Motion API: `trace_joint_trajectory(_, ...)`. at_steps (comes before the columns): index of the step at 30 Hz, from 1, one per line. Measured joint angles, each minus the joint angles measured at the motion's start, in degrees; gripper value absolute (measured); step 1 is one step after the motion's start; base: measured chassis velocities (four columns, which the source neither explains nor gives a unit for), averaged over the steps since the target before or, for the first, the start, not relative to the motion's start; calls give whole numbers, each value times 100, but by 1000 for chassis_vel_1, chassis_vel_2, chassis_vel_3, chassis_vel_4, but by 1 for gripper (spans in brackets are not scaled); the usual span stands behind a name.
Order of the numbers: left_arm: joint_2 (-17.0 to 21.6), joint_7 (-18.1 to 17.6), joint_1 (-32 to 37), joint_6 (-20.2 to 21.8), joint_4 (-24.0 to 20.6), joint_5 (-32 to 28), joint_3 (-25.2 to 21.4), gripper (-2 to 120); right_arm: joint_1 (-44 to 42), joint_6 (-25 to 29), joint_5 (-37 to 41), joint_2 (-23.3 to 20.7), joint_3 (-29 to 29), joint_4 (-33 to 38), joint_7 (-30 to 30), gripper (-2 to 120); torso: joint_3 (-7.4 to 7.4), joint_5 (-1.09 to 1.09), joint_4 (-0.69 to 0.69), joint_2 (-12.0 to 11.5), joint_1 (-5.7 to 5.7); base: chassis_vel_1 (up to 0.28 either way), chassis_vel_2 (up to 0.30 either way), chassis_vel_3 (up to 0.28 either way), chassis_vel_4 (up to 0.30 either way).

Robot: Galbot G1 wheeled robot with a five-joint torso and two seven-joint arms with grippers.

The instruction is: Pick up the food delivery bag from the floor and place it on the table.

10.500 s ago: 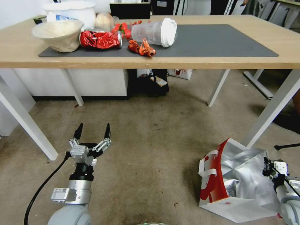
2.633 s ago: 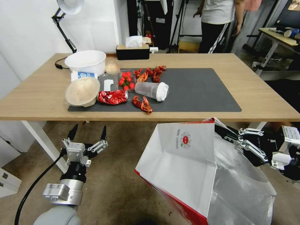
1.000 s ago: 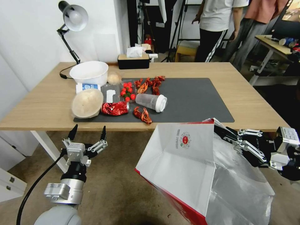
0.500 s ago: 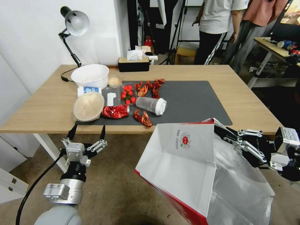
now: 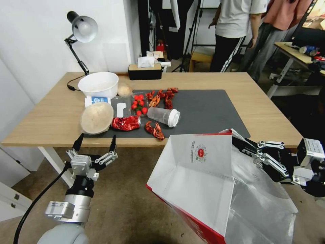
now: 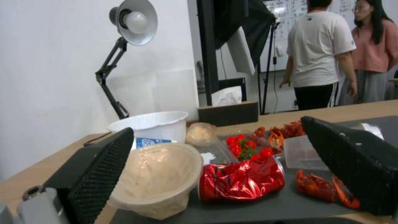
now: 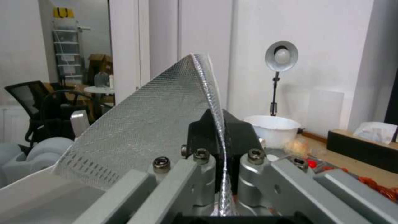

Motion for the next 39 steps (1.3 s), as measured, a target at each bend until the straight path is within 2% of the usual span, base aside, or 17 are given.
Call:
trace_joint_trajectory(7, 1, -9, 17, -11, 9, 35, -27, 100, 106, -9, 43, -47, -76, 10, 80, 0, -10, 0, 1, -19, -6, 0, 0, 0, 0)
trace_joint_trajectory(12, -19, -12, 21, -20, 24, 67, -27, 100, 194, 51, 377, -129, -200, 113, 627, 0, -19, 0, 0, -32, -13, 0, 0, 0, 0)
trace_joint_trajectory(15, -46, -12, 28, -40, 32, 98, 1, 100, 343, 132, 687, -246, -321, 254, 1287, 0, -23, 0, 0, -41, -17, 0, 0, 0, 0)
trace_joint_trajectory(18, -69, -12, 36, -55, 34, 107, 10, 100, 442, 164, 786, -315, -379, 306, 1580, 0, -25, 0, 0, -44, -18, 0, 0, 0, 0)
trace_joint_trajectory(20, -94, -13, 56, -75, 37, 120, 26, 100, 692, 289, 874, -435, -590, 391, 2109, 0, -28, 0, 1, -49, -21, 0, 0, 0, 0)
trace_joint_trajectory(24, -95, -16, 62, -80, 41, 129, 33, 100, 947, 375, 941, -513, -790, 461, 2565, 0, -30, 0, 0, -53, -22, 0, 0, 0, 0)
trace_joint_trajectory(27, -87, -16, 84, -85, 36, 162, 66, 100, 1366, 420, 1197, -679, -1050, 561, 3374, 0, -32, 0, 1, -57, -23, 0, 0, 0, 0)
trace_joint_trajectory(30, -88, -16, 93, -87, 29, 179, 79, 100, 1504, 420, 1312, -745, -1097, 580, 3624, 0, -33, 0, 1, -58, -24, 0, 0, 0, 0)
trace_joint_trajectory(32, -105, -18, 119, -104, 23, 225, 113, 100, 1848, 362, 1568, -949, -1172, 602, 4271, 0, -34, 0, 1, -61, -26, 0, 0, 0, 0)
trace_joint_trajectory(34, -111, -19, 126, -107, 24, 240, 124, 100, 1950, 338, 1638, -1012, -1184, 605, 4459, 0, -35, 0, 1, -62, -26, 0, 0, 0, 0)
trace_joint_trajectory(35, -127, -28, 140, -124, 35, 275, 149, 100, 2252, 264, 1893, -1189, -1220, 626, 5111, 0, -36, 0, 1, -64, -27, 0, 0, 0, 0)
trace_joint_trajectory(36, -137, -31, 141, -126, 42, 292, 156, 100, 2425, 225, 2015, -1265, -1241, 634, 5448, 0, -37, 0, 1, -65, -28, 0, 0, 0, 0)
trace_joint_trajectory(37, -137, -31, 141, -126, 42, 292, 156, 100, 2425, 225, 2015, -1265, -1241, 634, 5448, 0, -37, 0, 1, -65, -28, 0, 0, 0, 0)
trace_joint_trajectory(39, -154, -34, 143, -127, 44, 317, 171, 100, 2678, 141, 2144, -1358, -1279, 637, 5892, 0, -37, 1, 0, -67, -28, 0, 0, 0, 0)
